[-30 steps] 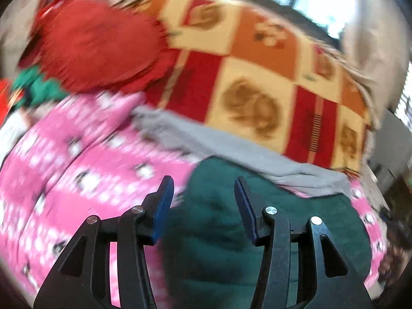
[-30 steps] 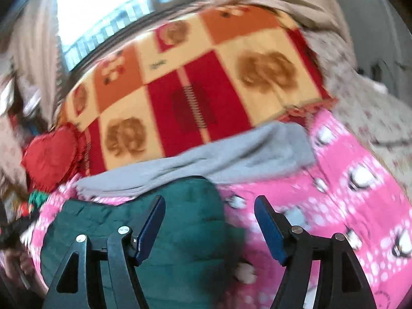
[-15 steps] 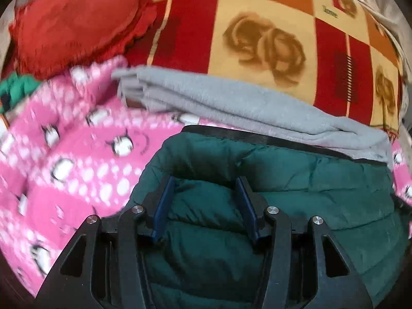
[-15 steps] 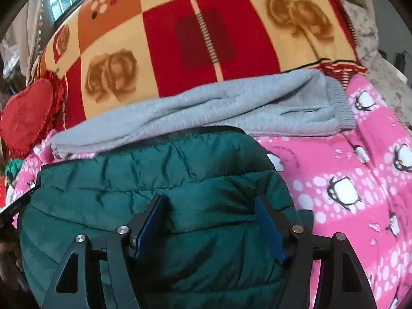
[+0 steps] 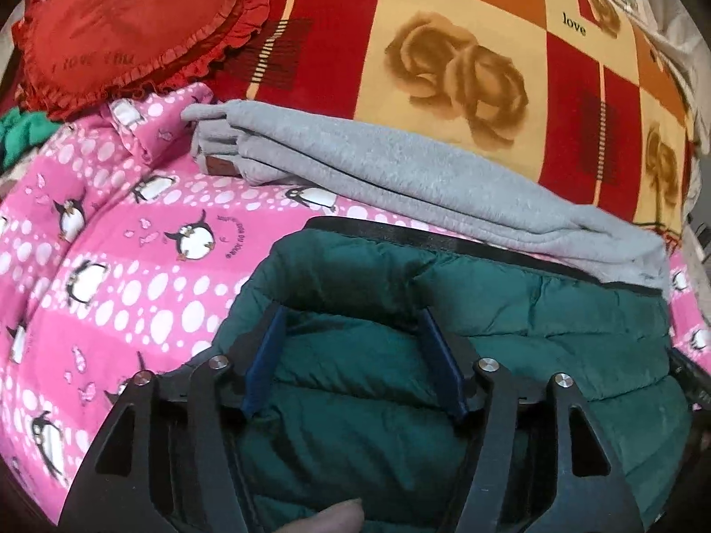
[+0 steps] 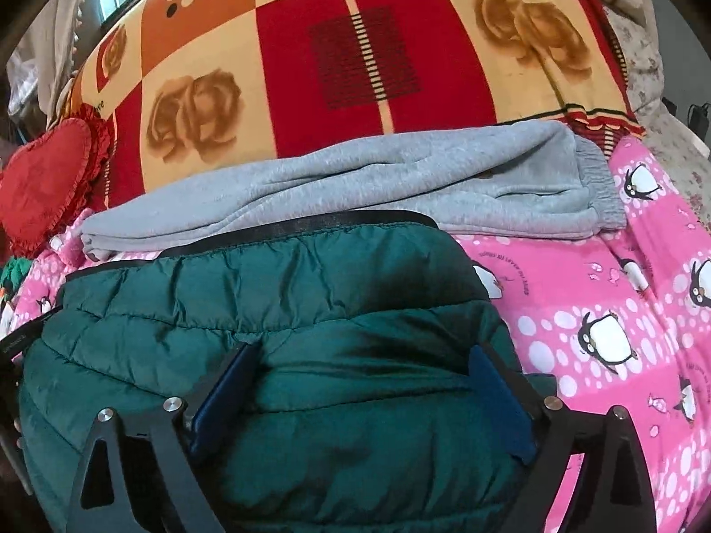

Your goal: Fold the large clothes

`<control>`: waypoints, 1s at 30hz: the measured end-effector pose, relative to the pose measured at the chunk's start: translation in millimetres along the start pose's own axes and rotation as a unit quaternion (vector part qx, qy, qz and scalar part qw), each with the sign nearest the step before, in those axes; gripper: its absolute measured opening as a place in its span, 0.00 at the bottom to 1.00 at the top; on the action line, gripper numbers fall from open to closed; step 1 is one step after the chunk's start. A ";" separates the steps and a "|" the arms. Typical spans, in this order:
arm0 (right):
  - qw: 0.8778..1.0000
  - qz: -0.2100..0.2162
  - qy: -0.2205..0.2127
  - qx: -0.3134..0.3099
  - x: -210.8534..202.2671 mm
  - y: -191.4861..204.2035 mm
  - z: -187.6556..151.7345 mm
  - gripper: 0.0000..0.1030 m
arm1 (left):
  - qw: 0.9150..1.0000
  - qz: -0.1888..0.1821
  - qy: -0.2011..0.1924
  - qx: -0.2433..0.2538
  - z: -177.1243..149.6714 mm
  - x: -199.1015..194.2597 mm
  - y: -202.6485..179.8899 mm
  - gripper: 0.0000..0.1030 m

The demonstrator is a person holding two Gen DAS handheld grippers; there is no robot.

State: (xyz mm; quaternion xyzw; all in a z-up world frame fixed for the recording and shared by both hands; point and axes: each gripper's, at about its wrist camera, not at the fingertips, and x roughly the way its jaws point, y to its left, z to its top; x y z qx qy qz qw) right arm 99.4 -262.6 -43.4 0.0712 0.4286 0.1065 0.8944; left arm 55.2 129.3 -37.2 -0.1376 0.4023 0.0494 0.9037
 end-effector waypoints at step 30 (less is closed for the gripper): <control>0.996 0.017 -0.044 -0.080 -294.6 43.4 -141.3 0.95 | 0.991 -0.045 0.059 0.107 -144.1 -244.4 -42.1 0.78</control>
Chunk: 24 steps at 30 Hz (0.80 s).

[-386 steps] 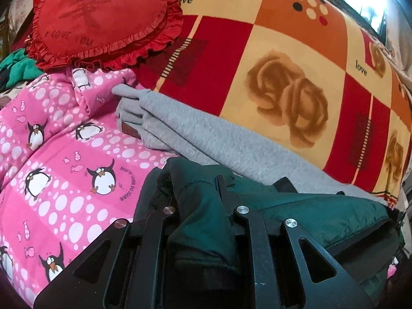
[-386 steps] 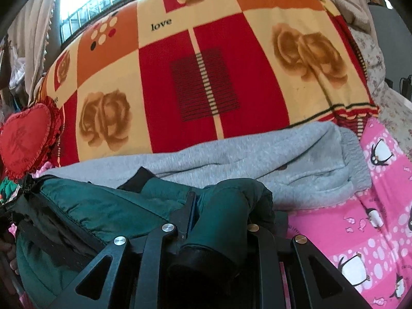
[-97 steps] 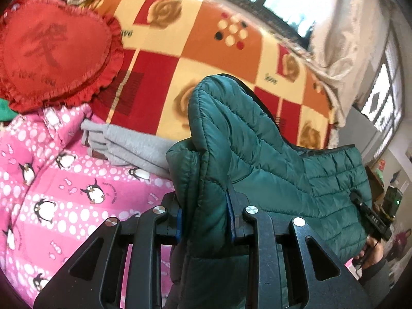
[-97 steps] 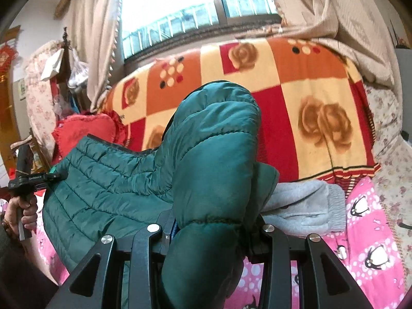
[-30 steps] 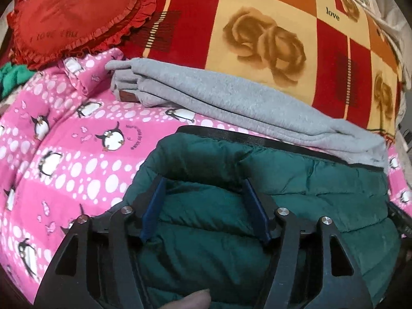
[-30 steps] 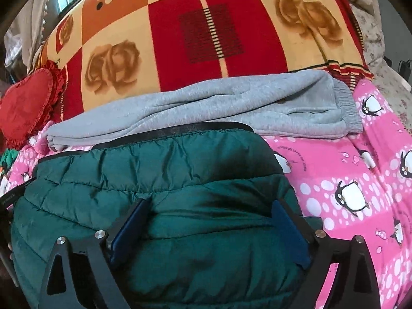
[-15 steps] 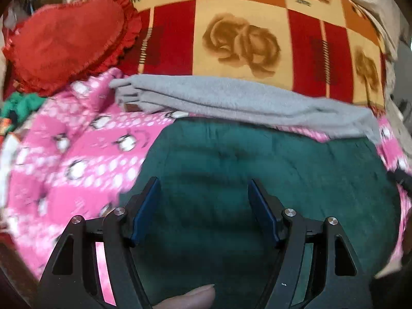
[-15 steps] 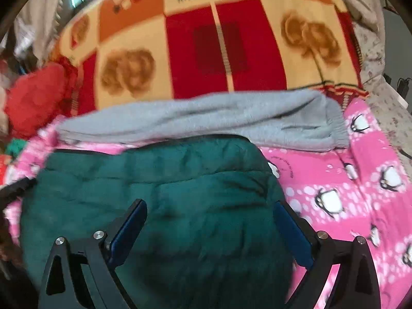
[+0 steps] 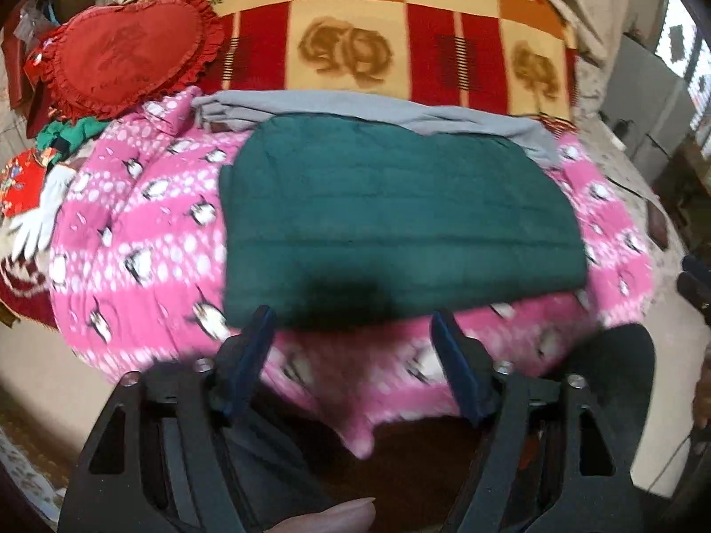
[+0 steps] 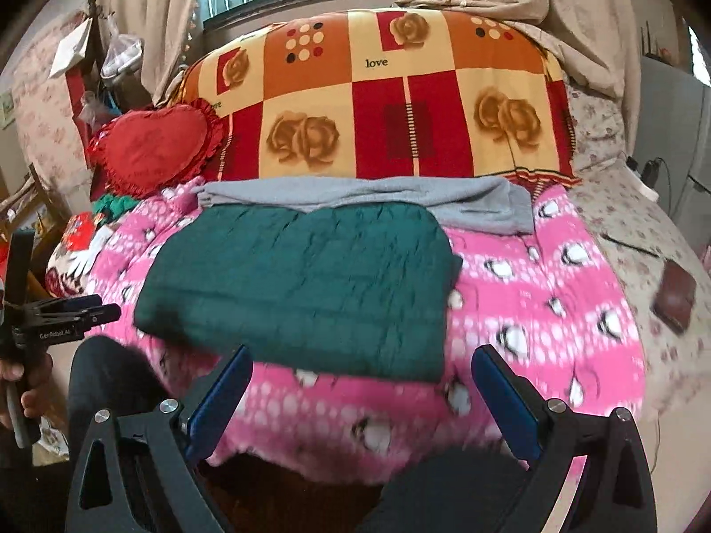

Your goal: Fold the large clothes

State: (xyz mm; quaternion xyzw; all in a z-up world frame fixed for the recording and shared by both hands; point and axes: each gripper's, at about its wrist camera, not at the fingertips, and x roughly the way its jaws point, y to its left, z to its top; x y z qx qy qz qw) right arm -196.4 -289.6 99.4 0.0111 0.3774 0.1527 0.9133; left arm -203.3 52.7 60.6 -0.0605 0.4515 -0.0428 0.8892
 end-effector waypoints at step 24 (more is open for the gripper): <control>0.999 -0.002 -0.013 -0.045 -41.4 44.9 -42.6 0.95 | 0.999 0.002 -0.022 0.040 -41.6 -35.3 -47.5 0.79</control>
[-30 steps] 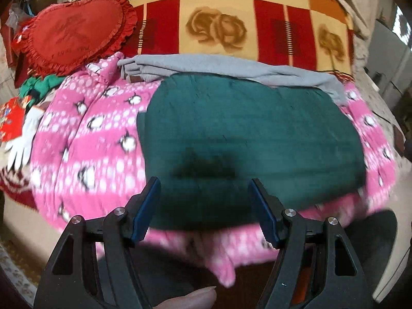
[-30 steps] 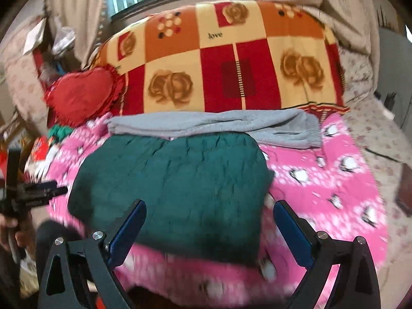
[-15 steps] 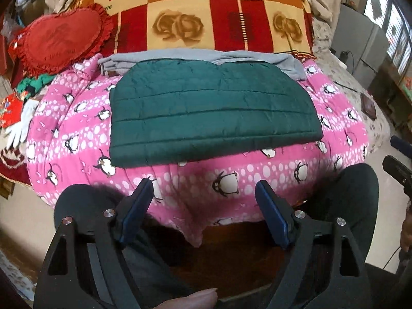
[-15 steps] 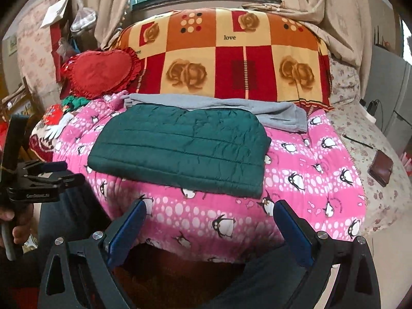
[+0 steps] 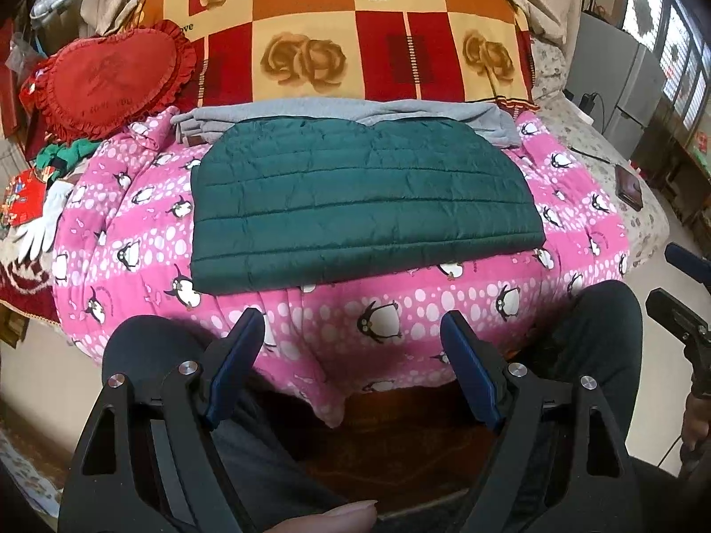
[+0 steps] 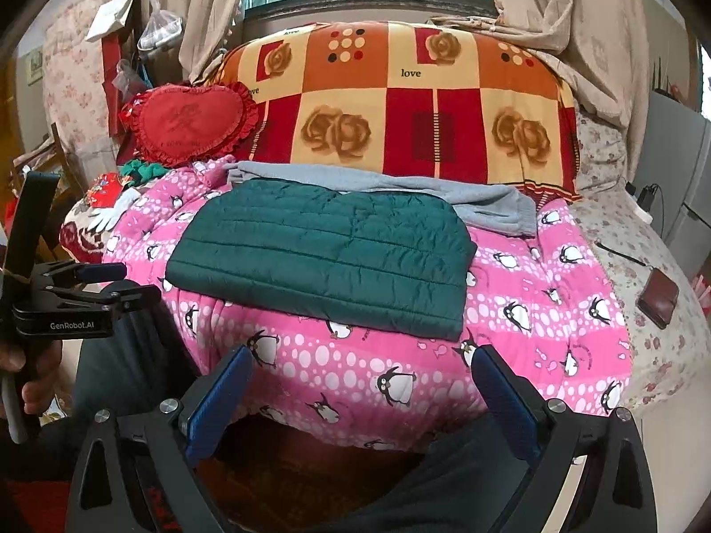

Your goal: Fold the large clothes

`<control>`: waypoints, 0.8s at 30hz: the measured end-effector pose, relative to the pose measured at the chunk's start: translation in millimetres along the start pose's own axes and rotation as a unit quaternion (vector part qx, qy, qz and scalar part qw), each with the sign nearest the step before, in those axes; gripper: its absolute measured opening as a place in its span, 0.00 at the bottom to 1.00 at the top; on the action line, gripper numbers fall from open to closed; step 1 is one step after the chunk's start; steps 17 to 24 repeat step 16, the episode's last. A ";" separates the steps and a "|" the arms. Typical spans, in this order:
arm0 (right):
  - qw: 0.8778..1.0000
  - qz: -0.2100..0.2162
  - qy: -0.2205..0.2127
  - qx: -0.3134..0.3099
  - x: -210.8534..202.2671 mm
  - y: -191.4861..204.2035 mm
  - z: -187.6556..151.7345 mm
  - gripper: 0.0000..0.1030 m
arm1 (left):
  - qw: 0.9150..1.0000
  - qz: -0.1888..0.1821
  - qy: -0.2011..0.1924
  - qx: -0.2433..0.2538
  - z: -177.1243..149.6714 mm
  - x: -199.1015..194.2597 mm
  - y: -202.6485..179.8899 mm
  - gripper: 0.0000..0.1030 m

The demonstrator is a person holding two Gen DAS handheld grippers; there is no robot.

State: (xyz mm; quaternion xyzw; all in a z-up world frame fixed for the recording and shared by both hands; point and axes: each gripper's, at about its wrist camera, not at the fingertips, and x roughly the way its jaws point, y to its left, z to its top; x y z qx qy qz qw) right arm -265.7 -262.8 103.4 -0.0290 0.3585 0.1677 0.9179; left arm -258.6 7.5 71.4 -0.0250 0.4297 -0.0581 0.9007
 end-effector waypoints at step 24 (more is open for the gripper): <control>1.000 0.003 -0.001 0.007 1.1 3.8 3.8 0.95 | 1.000 -0.006 -0.013 0.007 0.3 -2.8 -6.1 0.79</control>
